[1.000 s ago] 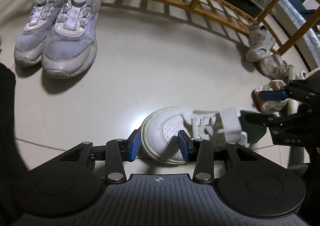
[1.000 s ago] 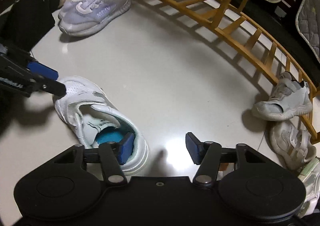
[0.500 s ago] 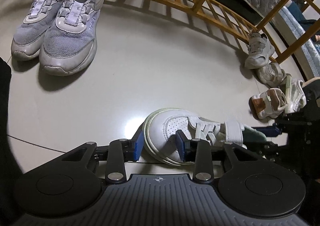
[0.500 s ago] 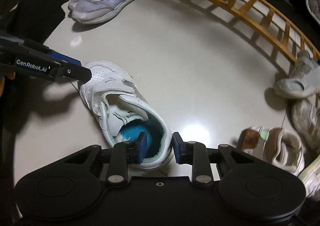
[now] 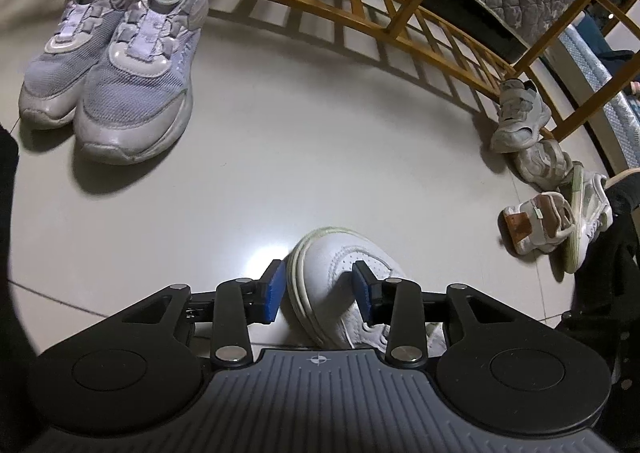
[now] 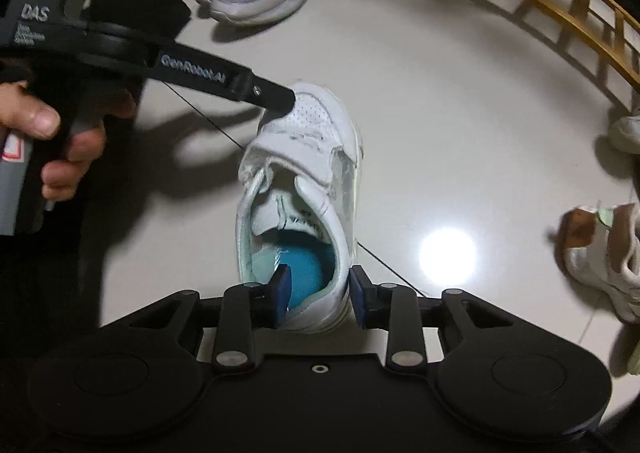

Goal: Organize scattered shoes

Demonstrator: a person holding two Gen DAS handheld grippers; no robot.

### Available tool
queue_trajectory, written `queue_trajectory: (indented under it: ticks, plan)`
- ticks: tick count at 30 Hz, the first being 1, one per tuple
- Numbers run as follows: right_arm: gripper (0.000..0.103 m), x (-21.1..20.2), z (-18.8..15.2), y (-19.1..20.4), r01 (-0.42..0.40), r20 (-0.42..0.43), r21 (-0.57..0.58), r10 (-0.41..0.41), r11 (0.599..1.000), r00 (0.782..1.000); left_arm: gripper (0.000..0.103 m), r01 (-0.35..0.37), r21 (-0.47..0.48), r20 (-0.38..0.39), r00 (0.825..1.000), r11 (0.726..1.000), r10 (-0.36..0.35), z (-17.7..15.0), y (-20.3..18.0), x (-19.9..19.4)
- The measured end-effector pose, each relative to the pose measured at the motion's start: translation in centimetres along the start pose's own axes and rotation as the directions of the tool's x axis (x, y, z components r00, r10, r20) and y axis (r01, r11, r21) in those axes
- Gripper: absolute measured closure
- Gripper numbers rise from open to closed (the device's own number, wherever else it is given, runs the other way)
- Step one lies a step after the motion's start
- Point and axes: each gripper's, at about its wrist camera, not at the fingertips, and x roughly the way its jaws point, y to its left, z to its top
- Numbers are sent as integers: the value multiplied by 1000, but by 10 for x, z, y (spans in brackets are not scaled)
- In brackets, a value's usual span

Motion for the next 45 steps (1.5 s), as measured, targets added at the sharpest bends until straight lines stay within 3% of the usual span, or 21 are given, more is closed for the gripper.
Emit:
queue_trajectory:
  ticks: [5, 11, 15, 24, 26, 31, 35, 39, 45]
  plan:
    - [67, -5, 5, 4, 0, 17, -8, 1, 1000, 1000, 64, -14, 1, 9, 1000, 1000, 14, -1, 1, -3]
    - [66, -7, 2, 14, -11, 9, -48, 11, 999, 1000, 65, 35, 29, -10, 999, 999, -34, -3, -6, 4]
    - [66, -7, 1, 17, -62, -3, -58, 62, 996, 998, 63, 63, 71, -11, 998, 995, -63, -3, -14, 8]
    - [57, -39, 12, -7, 15, 108, 14, -16, 1000, 994, 61, 82, 36, 32, 996, 996, -83, -1, -7, -4]
    - [57, -40, 16, -14, 23, 126, 42, -28, 999, 992, 61, 52, 37, 38, 998, 998, -53, -1, -7, -5]
    - [50, -20, 42, -31, 18, 157, 142, -40, 990, 987, 59, 5, 40, 79, 997, 999, -8, 1, -6, -9]
    - [44, 8, 56, -23, 9, 146, 146, -31, 989, 989, 56, -27, -10, 119, 993, 1000, 28, 5, 3, -15]
    - [31, 27, 66, -10, 15, 145, 142, -35, 990, 989, 55, -26, -66, 162, 986, 997, 37, 9, 12, -22]
    - [29, 51, 75, 4, 62, 101, 125, -75, 990, 992, 52, -34, -87, 187, 981, 996, 49, 11, 16, -27]
